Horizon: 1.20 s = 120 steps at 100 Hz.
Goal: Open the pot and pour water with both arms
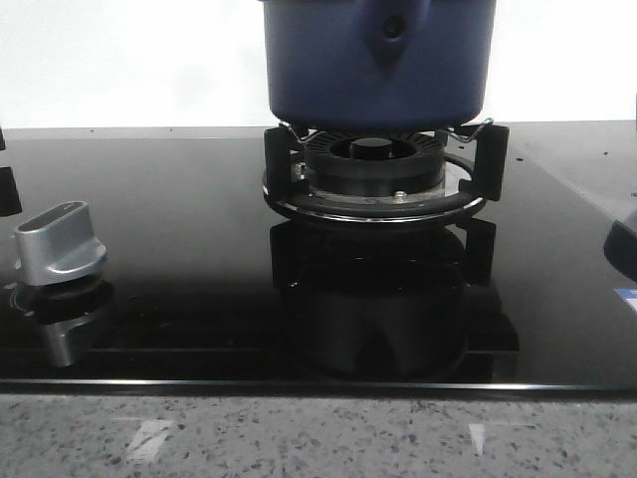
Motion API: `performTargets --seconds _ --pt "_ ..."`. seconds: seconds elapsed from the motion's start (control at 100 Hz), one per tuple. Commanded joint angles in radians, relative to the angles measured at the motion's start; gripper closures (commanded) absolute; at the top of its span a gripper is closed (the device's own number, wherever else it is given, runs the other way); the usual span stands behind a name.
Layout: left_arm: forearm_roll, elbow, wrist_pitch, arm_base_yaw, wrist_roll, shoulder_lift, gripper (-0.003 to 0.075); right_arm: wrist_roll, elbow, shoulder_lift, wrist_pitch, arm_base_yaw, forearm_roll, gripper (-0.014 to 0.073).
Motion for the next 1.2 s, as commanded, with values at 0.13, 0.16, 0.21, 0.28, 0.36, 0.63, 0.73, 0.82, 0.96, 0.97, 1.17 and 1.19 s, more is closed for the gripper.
performTargets --seconds 0.13,0.16,0.21,0.28,0.36,0.63,0.73,0.82,0.96,0.97,1.17,1.19 --pt "-0.053 -0.036 0.000 -0.008 0.005 -0.048 0.0404 -0.007 -0.035 0.014 -0.057 0.001 0.000 0.0200" --pt "-0.053 -0.036 0.000 -0.008 0.005 -0.048 0.0433 -0.007 -0.035 0.014 -0.057 0.001 0.000 0.0200" --pt "-0.053 -0.036 0.000 -0.008 0.005 -0.048 0.0467 -0.007 -0.035 0.014 -0.057 0.001 -0.002 0.0200" --pt "-0.053 -0.036 0.012 -0.008 0.005 -0.048 0.0492 -0.007 -0.035 0.014 -0.057 0.001 -0.004 0.0200" --pt "-0.053 -0.040 0.049 -0.008 0.005 -0.048 0.0491 -0.007 -0.035 0.014 -0.057 0.001 -0.006 0.0200" --pt "-0.052 -0.068 0.085 0.023 0.005 -0.123 0.0491 -0.007 -0.035 0.047 -0.041 0.001 -0.047 0.0200" --pt "-0.052 -0.078 0.085 0.054 0.005 -0.162 0.0491 -0.005 -0.041 0.091 -0.039 0.001 -0.051 0.0200" --pt "-0.047 -0.078 0.087 0.095 0.003 -0.200 0.0491 0.016 -0.063 0.140 -0.038 0.001 -0.062 0.0200" --pt "-0.027 -0.078 0.104 0.178 -0.023 -0.250 0.0491 0.079 -0.126 0.245 -0.035 -0.001 -0.114 0.0200" --pt "-0.027 -0.078 0.109 0.187 -0.024 -0.252 0.0491 0.083 -0.135 0.257 -0.035 -0.003 -0.121 0.0200" --pt "-0.023 -0.078 0.205 0.312 -0.031 -0.291 0.0491 0.128 -0.277 0.450 0.028 -0.080 -0.196 0.0200" --pt "-0.023 -0.078 0.215 0.325 -0.037 -0.292 0.0491 0.128 -0.294 0.472 0.037 -0.094 -0.196 0.0200"
